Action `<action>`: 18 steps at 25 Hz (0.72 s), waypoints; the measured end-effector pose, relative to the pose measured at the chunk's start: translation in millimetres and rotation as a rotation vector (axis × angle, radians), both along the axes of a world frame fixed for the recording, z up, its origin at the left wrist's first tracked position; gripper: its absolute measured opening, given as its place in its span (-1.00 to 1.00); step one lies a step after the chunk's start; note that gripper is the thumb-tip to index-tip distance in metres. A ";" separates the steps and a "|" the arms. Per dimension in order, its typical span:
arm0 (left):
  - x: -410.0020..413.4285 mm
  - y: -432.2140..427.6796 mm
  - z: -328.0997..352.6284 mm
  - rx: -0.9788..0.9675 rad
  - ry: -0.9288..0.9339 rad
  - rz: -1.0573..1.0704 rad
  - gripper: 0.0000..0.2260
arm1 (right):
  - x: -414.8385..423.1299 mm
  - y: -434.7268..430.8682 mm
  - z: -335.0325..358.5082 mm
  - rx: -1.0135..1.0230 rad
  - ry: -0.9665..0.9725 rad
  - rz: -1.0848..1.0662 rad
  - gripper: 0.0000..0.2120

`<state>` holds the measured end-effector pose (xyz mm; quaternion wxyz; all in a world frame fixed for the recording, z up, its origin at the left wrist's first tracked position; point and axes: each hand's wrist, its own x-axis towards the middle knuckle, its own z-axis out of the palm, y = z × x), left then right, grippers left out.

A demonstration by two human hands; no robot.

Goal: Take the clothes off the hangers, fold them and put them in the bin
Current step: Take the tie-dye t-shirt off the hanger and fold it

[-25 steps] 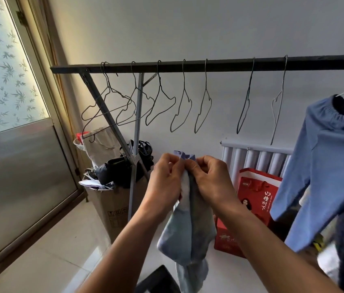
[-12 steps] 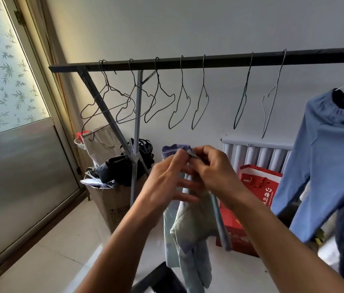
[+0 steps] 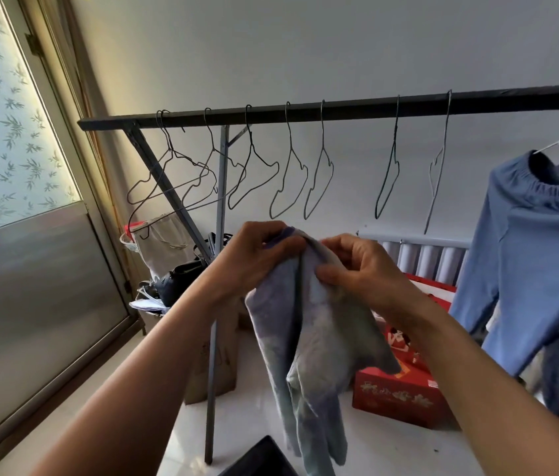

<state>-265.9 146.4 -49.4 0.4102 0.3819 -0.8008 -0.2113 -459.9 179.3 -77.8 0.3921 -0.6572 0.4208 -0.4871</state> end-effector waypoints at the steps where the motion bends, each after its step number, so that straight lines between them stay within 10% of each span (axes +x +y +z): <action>1: 0.2 0.3 1.6 -0.015 0.033 0.014 -0.67 | -6.2 1.4 -7.5 0.025 0.111 -0.004 -0.85; 10: 45.9 10.0 40.1 0.110 -0.208 0.041 -0.84 | -51.8 -0.3 -27.1 0.081 0.011 -0.056 -0.48; 18: 38.7 28.2 48.9 0.282 0.017 -0.109 -0.77 | -48.0 -23.2 -14.3 0.013 0.024 -0.119 -0.94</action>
